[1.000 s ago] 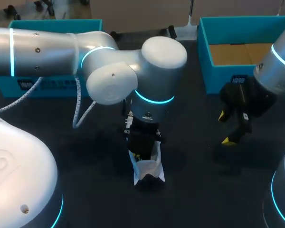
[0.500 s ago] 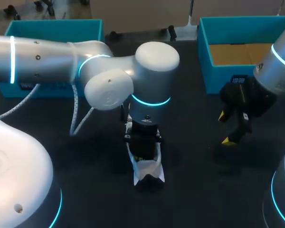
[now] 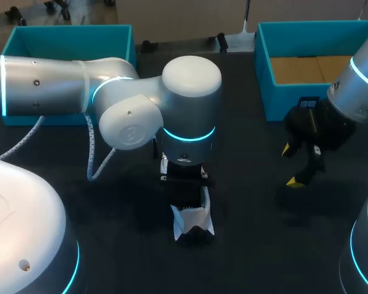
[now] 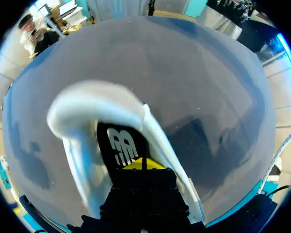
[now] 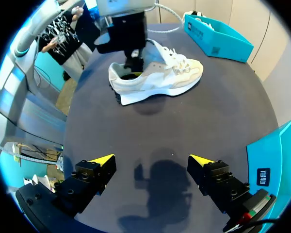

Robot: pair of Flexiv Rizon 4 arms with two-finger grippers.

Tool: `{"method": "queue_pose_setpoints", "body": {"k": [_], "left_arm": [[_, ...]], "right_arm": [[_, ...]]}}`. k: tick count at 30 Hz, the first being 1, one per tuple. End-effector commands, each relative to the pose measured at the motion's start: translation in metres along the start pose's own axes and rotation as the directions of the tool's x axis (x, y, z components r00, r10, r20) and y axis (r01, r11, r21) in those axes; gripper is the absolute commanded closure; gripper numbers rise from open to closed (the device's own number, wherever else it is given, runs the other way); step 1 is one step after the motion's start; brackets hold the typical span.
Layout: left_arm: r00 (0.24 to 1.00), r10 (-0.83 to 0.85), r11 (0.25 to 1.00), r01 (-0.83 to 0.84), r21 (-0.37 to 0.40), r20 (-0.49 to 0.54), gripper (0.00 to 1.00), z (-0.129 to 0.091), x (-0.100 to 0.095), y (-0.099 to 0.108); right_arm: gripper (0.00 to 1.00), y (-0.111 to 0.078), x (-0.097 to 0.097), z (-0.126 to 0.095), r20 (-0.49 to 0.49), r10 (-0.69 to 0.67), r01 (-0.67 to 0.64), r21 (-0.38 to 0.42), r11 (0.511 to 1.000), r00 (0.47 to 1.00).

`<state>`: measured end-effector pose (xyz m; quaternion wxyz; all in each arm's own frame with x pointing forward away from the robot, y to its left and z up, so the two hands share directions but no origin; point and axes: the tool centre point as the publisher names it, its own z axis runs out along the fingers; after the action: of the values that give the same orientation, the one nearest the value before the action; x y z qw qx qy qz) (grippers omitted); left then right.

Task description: Take the shoe out of the shoebox, open the shoe tongue, remove and reinsert the insole, then place the shoe into the shoebox

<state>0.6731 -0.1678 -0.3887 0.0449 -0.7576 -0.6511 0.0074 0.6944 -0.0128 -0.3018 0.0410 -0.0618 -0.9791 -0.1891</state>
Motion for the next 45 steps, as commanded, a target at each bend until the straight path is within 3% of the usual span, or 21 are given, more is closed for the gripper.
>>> {"method": "queue_pose_setpoints", "body": {"k": [1,5,9,16,23,33,39,45], "left_arm": [[1.0,0.004,1.0,-0.004,0.002,0.016,1.0,-0.027,0.001,-0.006],[0.998,-0.033,0.999,0.032,0.019,0.056,1.0,-0.033,-0.005,-0.004],[0.997,-0.051,0.996,0.047,0.076,0.057,1.0,-0.017,-0.015,-0.007],[0.997,-0.058,0.993,0.053,0.11,0.041,1.0,0.005,-0.032,-0.021],[0.995,-0.09,0.995,0.088,0.052,0.048,1.0,0.028,-0.026,-0.019],[0.985,-0.163,0.985,0.165,-0.044,0.052,1.0,0.009,-0.005,0.008],[0.99,-0.131,0.989,0.134,-0.055,0.06,1.0,-0.013,-0.006,0.005],[0.996,-0.085,0.995,0.084,-0.061,-0.024,1.0,-0.021,-0.005,0.003]], "right_arm": [[0.0,0.0,0.001,0.0,0.003,0.001,-0.001,0.003,1.0,1.0],[0.0,0.0,0.001,0.0,0.003,0.001,-0.001,0.003,1.0,1.0],[0.0,0.0,0.001,0.0,0.003,0.001,-0.001,0.003,1.0,1.0],[0.0,0.0,0.001,0.0,0.003,0.001,-0.001,0.003,1.0,1.0],[0.0,0.0,0.001,0.0,0.003,0.001,-0.001,0.003,1.0,1.0],[0.0,0.0,0.001,0.0,0.003,0.001,-0.001,0.003,1.0,1.0],[0.0,0.0,0.001,0.0,0.003,0.001,-0.001,0.003,1.0,1.0],[0.0,0.0,0.001,0.0,0.003,0.001,-0.001,0.003,1.0,1.0]]}}
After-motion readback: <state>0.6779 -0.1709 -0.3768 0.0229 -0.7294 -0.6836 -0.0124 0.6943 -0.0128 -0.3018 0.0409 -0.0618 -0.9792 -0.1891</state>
